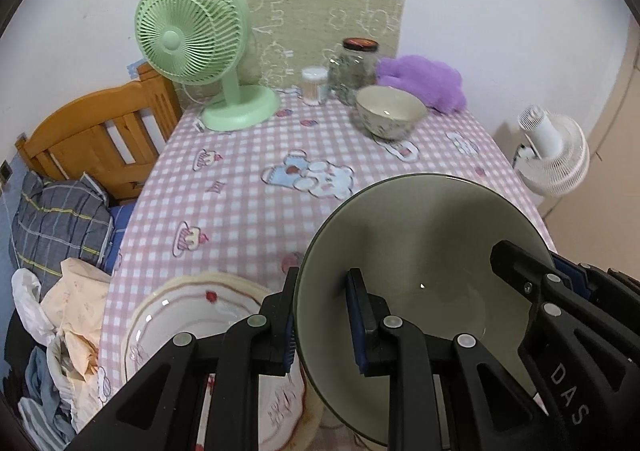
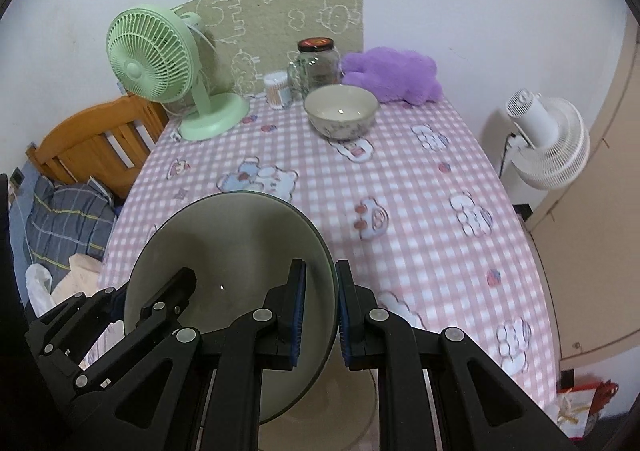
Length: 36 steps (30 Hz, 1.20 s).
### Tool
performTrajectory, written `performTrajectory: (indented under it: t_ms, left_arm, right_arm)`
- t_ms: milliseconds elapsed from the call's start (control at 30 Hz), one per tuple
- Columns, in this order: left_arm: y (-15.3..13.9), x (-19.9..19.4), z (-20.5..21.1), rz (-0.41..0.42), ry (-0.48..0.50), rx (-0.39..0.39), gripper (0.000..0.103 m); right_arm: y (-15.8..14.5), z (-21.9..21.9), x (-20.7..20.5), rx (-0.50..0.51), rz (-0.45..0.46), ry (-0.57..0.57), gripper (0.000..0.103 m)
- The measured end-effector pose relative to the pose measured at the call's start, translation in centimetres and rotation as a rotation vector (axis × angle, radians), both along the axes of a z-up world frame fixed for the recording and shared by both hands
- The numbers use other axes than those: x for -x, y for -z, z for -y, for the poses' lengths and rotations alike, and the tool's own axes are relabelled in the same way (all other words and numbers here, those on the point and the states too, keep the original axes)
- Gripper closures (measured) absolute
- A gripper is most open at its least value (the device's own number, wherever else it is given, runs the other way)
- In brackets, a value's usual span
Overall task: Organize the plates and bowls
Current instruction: 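Lower the grey-green bowl onto the first bowl and open both grippers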
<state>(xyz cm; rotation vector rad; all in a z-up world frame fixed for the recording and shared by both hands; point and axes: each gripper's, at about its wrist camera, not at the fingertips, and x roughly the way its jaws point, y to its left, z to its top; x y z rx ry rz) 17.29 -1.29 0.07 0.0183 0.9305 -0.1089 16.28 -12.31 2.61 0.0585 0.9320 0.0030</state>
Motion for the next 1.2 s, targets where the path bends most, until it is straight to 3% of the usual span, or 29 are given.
performTrajectory:
  t_ms: [433, 1200]
  left_arm:
    - [3.5, 3.6, 1.4, -0.078, 0.055, -0.025, 0.083]
    - [7.2, 4.0, 2.5, -0.152, 0.132, -0.047, 0.083]
  right_arm:
    - [3.8, 1.6, 4.4, -0.012, -0.091, 0.040, 0.085]
    - [7.5, 2.0, 5.4, 0.031, -0.163, 0.098, 0.085]
